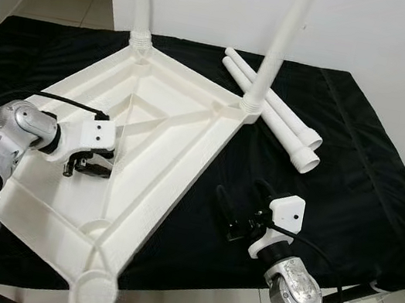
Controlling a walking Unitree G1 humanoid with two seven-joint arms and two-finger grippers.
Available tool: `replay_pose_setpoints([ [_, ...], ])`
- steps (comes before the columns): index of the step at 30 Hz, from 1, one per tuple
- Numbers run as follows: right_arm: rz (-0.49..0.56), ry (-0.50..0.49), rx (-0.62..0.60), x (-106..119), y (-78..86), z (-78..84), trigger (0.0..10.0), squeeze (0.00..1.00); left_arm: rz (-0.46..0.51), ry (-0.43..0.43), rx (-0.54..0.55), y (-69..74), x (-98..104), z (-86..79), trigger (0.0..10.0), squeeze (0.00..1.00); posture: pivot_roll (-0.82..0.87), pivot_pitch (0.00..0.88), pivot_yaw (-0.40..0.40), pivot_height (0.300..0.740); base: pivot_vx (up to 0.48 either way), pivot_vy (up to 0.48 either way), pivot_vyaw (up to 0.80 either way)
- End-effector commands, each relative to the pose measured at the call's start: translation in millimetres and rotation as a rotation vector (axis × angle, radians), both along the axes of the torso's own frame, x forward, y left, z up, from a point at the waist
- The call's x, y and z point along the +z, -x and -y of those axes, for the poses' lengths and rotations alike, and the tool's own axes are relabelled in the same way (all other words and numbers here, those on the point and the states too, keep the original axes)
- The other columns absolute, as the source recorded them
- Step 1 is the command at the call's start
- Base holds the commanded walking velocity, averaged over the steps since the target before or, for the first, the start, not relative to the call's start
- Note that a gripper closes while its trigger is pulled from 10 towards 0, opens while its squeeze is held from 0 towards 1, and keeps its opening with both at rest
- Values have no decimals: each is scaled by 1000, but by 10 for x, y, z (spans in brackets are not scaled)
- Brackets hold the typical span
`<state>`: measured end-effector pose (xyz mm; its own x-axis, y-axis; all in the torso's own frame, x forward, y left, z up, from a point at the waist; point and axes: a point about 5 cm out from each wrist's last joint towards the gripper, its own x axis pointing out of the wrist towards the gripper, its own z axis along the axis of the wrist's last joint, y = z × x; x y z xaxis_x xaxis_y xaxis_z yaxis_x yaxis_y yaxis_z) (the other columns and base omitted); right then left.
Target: Building children table
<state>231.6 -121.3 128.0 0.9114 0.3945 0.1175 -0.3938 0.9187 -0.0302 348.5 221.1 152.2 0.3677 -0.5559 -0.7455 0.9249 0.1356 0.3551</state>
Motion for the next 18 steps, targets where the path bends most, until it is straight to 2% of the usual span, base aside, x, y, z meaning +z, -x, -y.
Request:
replay_pose_setpoints([
  [1,-3,8,-7,-19,9,3,10000,0,15,11,53,-16,-14,-55,0,0,31,20,-3,740,0,0,0],
  [10,2,7,-12,-7,-11,3,10000,0,21,40,32,-8,-69,20,0,0,35,27,-3,740,0,0,0],
  [12,2,6,-15,-8,-12,9,10000,0,11,82,9,10,-90,104,0,0,34,32,-5,740,0,0,0],
  [15,2,7,-16,-8,-11,10,10000,0,6,97,-5,22,-104,146,0,0,34,32,-5,740,0,0,0],
  [17,2,6,-21,-5,-9,13,10000,0,17,162,-36,48,-138,303,0,0,29,40,-5,740,0,0,0],
  [18,2,6,-21,-5,-9,13,10000,0,17,162,-36,48,-138,303,0,0,29,40,-5,740,0,0,0],
])
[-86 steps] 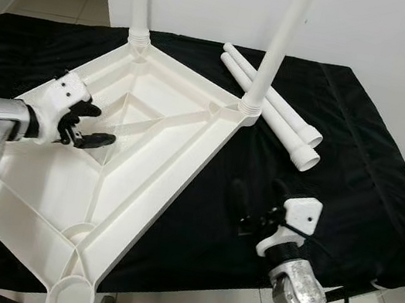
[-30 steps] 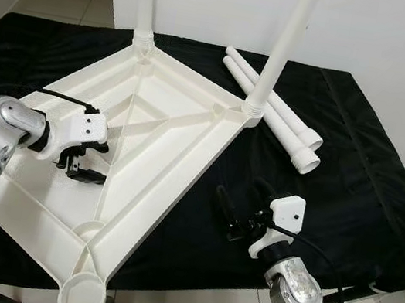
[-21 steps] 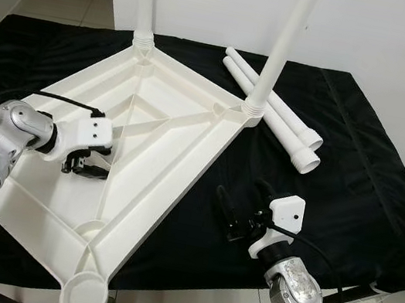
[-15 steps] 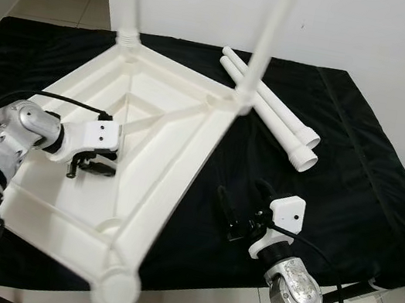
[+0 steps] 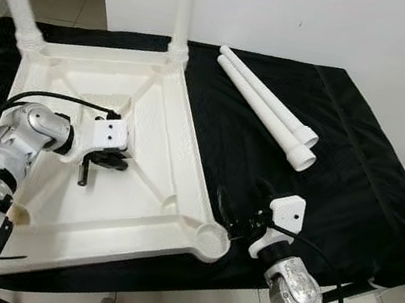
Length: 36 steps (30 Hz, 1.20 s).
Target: Building children table
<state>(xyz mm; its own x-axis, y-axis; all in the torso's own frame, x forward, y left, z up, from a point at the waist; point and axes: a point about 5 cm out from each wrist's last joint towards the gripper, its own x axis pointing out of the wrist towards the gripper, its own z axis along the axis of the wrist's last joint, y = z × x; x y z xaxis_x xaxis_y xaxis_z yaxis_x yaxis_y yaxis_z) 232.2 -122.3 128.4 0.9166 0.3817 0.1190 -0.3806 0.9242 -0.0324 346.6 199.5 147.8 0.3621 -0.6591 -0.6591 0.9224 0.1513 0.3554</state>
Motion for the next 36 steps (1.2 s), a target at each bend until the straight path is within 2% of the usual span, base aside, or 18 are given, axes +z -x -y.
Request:
replay_pose_setpoints([
  [1,0,4,-10,-8,-2,5,10000,0,9,61,-13,36,-101,153,0,0,29,40,-5,740,0,0,0],
  [2,0,4,-12,-7,0,7,10000,0,28,103,-27,46,-106,252,5529,0,26,41,-4,740,0,0,0],
  [3,0,4,-12,-7,0,7,10000,0,28,103,-27,46,-106,252,5529,0,26,41,-4,740,0,0,0],
  [4,1,1,-16,-4,-2,11,10000,0,56,134,-39,52,-107,331,10000,0,26,41,-6,740,0,0,0],
  [7,5,0,-27,3,-11,23,10000,0,48,175,-40,59,-120,411,10000,0,26,41,-6,740,0,0,0],
  [8,11,-7,-45,16,-28,42,10000,0,21,196,-34,57,-123,433,10000,1000,26,41,-7,740,0,0,0],
  [13,35,-17,-102,54,-73,107,10000,0,26,221,-42,54,-97,471,10000,1000,27,41,-6,740,0,0,0],
  [14,45,-23,-128,75,-95,145,10000,0,37,232,-34,38,-60,466,10000,420,27,40,-6,740,0,0,0],
  [16,51,-28,-146,89,-109,171,10000,0,43,241,-26,27,-34,462,10000,420,27,40,-6,740,0,0,0],
  [17,59,-31,-167,107,-124,201,10000,0,62,259,-11,11,14,460,10000,0,27,40,-6,740,0,0,0],
  [21,77,-30,-211,144,-161,280,10000,0,118,324,26,-49,162,471,10000,0,26,37,-5,740,0,0,0],
  [24,94,-30,-279,190,-221,424,10000,0,157,427,63,-121,347,531,10000,0,24,36,-6,740,0,0,0],
  [26,99,-13,-341,219,-282,556,10000,0,188,533,88,-173,501,622,10000,0,19,36,-2,740,0,0,0],
  [28,95,3,-367,220,-307,605,10000,0,197,572,103,-193,544,653,10000,0,18,37,0,740,0,0,0],
  [29,102,19,-403,241,-347,691,10000,0,186,619,108,-202,585,702,10000,0,9,40,5,740,0,0,0],
  [32,107,22,-424,264,-367,752,10000,0,177,637,100,-196,595,720,10000,0,9,40,5,740,0,0,0],
  [35,113,40,-511,314,-438,947,10000,0,137,700,121,-224,638,772,10000,0,6,44,5,740,0,0,0],
  [36,113,40,-511,314,-438,947,10000,0,137,700,121,-224,638,772,10000,0,6,44,5,740,0,0,0],
])
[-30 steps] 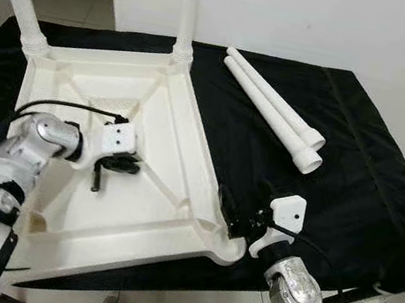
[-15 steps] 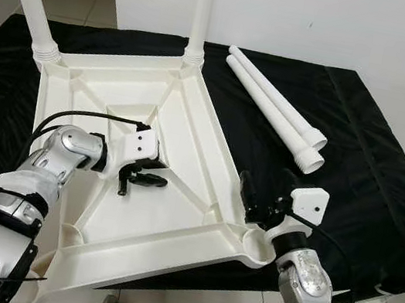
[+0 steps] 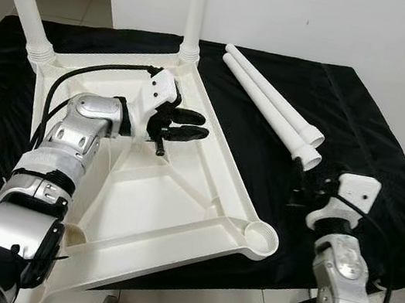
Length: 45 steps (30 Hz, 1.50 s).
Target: Building children table
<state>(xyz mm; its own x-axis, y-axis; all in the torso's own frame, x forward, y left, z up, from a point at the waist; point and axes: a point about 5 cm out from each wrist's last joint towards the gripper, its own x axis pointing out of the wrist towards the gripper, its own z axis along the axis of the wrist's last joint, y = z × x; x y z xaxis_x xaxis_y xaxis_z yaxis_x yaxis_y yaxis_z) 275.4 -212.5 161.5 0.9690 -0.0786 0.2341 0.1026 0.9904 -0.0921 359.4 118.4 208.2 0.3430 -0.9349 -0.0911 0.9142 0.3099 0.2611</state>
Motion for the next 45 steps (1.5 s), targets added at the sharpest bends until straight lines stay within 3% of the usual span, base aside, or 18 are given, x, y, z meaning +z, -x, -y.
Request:
replay_pose_setpoints([
  [1,-18,-8,-53,-16,-39,104,10000,0,21,61,191,-104,48,20,10000,0,10,50,0,740,0,0,0],
  [3,-47,-24,-88,-42,-100,181,10000,0,36,47,207,-111,37,120,10000,0,8,53,1,740,0,0,0],
  [8,-56,-12,-116,-40,-153,239,10000,0,50,24,272,-150,21,193,10000,0,2,47,3,740,0,0,0],
  [15,-29,14,-88,37,-282,353,10000,0,19,101,244,-106,62,503,10000,0,-1,46,-4,740,0,0,0],
  [28,18,-1,-85,173,-394,388,10000,0,40,169,215,-114,166,668,10000,0,-36,120,-26,740,0,0,0],
  [29,22,2,-84,185,-396,391,10000,0,33,180,223,-117,176,673,10000,1000,-39,128,-29,740,0,0,0],
  [33,26,3,-67,196,-398,380,10000,0,26,196,228,-121,200,675,10000,1000,-38,138,-29,740,0,0,0],
  [34,36,-4,-41,218,-394,365,10000,1000,26,210,235,-118,235,681,10000,1000,-26,154,-33,740,0,0,0],
  [36,53,-3,-21,259,-402,358,10000,1000,41,214,217,-89,296,708,10000,1000,-20,159,-32,740,0,0,0],
  [37,58,3,-12,283,-417,360,10000,1000,50,225,196,-51,339,732,10000,0,-8,177,-31,740,0,0,0],
  [39,60,7,-7,296,-428,363,10000,1000,54,232,182,-25,367,748,10000,0,-8,177,-31,740,0,0,0],
  [40,61,10,5,310,-441,357,10000,251,55,238,163,7,388,757,10000,0,-6,185,-31,740,0,0,0],
  [41,63,12,14,323,-440,351,10000,251,58,243,149,35,406,759,10000,0,-2,195,-32,740,0,0,0],
  [42,64,-1,47,337,-454,328,10000,0,71,223,122,80,403,758,10000,0,8,207,-33,740,0,0,0],
  [45,66,-4,89,358,-464,297,10000,0,94,198,96,143,400,750,10000,0,29,227,-36,740,0,0,0],
])
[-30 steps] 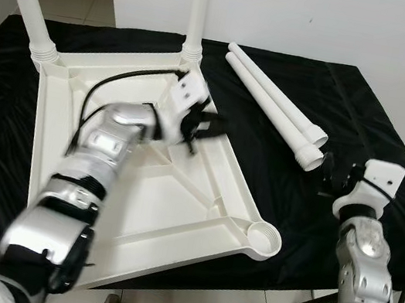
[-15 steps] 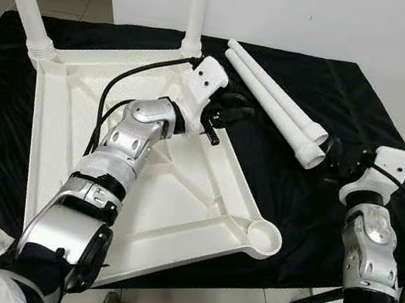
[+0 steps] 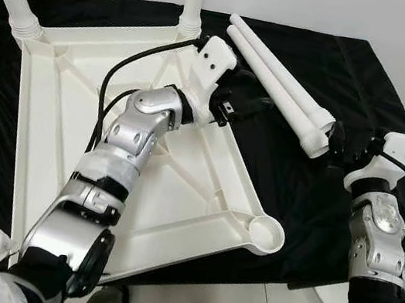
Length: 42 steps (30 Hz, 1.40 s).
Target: Building children table
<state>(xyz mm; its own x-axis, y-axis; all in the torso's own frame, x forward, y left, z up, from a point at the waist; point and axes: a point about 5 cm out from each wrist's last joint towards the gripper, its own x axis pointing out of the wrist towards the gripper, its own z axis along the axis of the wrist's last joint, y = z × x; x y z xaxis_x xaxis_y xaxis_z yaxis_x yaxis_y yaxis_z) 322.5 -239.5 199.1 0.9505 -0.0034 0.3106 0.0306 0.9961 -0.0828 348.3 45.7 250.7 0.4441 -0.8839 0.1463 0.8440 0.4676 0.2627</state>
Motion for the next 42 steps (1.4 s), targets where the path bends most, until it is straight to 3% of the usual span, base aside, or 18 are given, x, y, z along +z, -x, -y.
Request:
replay_pose_setpoints([
  [1,-12,9,24,-13,8,18,10000,0,4,-27,-18,55,-22,12,10000,0,35,231,-37,740,0,0,0],
  [7,-23,7,83,24,-74,-15,10000,0,7,-57,0,124,22,-65,10000,0,64,272,-45,740,0,0,0],
  [8,-25,4,90,37,-96,-6,10000,325,5,-58,9,132,34,-70,10000,0,73,280,-48,740,0,0,0],
  [9,-26,2,95,46,-107,1,10000,325,2,-59,15,145,43,-75,10000,0,73,280,-48,740,0,0,0],
  [10,-24,-8,119,65,-118,1,10000,1000,1,-60,20,160,50,-81,10000,0,82,292,-53,740,0,0,0],
  [17,-20,-24,169,132,-146,5,10000,1000,0,-71,42,204,56,-136,10000,0,95,309,-57,740,0,0,0],
  [18,-22,-24,183,151,-156,-2,10000,0,-2,-75,46,228,68,-157,10000,0,103,327,-57,740,0,0,0],
  [42,-48,-9,287,296,-354,-52,10000,0,-21,-105,90,312,133,-220,10000,0,126,392,-55,740,0,0,0],
])
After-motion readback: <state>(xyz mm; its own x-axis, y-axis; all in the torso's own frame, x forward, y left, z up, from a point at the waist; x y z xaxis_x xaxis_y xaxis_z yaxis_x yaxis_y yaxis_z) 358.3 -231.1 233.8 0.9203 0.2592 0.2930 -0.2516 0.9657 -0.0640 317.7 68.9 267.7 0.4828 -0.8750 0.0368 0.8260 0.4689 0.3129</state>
